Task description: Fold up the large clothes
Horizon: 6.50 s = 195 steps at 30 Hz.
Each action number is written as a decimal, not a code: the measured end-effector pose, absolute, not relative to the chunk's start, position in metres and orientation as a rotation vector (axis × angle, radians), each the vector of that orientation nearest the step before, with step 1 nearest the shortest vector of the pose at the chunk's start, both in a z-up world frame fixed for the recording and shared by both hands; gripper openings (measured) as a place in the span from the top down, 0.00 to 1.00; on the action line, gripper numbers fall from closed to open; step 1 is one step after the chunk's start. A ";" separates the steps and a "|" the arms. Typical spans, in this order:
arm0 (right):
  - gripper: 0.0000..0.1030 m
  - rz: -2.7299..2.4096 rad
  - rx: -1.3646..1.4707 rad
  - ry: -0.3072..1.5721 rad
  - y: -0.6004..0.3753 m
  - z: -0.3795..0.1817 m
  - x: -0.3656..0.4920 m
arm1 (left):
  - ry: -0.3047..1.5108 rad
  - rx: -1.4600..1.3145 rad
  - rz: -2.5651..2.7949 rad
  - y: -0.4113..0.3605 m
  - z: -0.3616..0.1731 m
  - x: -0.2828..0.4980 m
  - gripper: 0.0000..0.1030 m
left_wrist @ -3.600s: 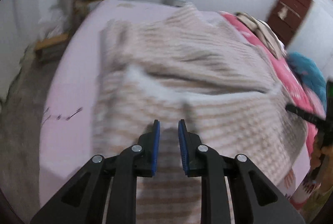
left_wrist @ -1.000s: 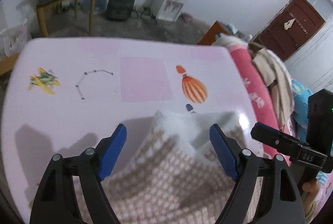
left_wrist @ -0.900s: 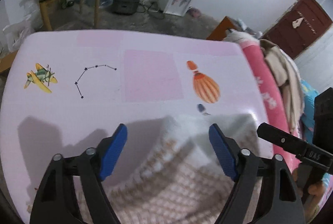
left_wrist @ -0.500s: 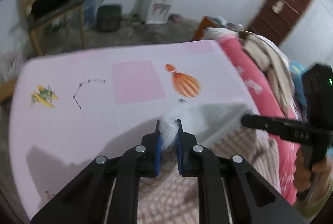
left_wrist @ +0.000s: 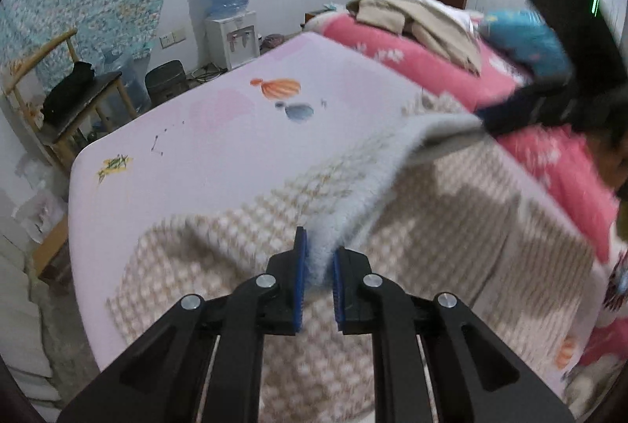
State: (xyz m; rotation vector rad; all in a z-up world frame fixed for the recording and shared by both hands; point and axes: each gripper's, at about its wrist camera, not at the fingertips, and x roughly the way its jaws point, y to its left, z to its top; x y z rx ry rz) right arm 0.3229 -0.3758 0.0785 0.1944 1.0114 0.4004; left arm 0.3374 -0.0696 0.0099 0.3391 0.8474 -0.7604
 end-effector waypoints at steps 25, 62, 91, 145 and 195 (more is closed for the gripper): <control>0.84 0.340 0.318 1.088 -0.351 0.045 0.375 | 0.846 0.093 -0.775 -0.062 0.024 0.374 0.85; 0.57 0.241 0.090 1.047 -0.351 0.056 0.297 | 0.888 0.150 -0.794 -0.054 -0.005 0.334 0.81; 0.21 0.091 0.276 0.998 -0.289 0.047 0.157 | 0.971 0.168 -0.418 -0.023 -0.005 0.209 0.21; 0.21 -0.009 0.281 1.137 -0.276 -0.013 0.150 | 1.046 -0.099 -0.389 0.074 -0.055 0.245 0.69; 0.22 -0.114 0.325 0.996 -0.393 0.017 0.185 | 1.003 0.217 -0.172 0.029 -0.050 0.219 0.69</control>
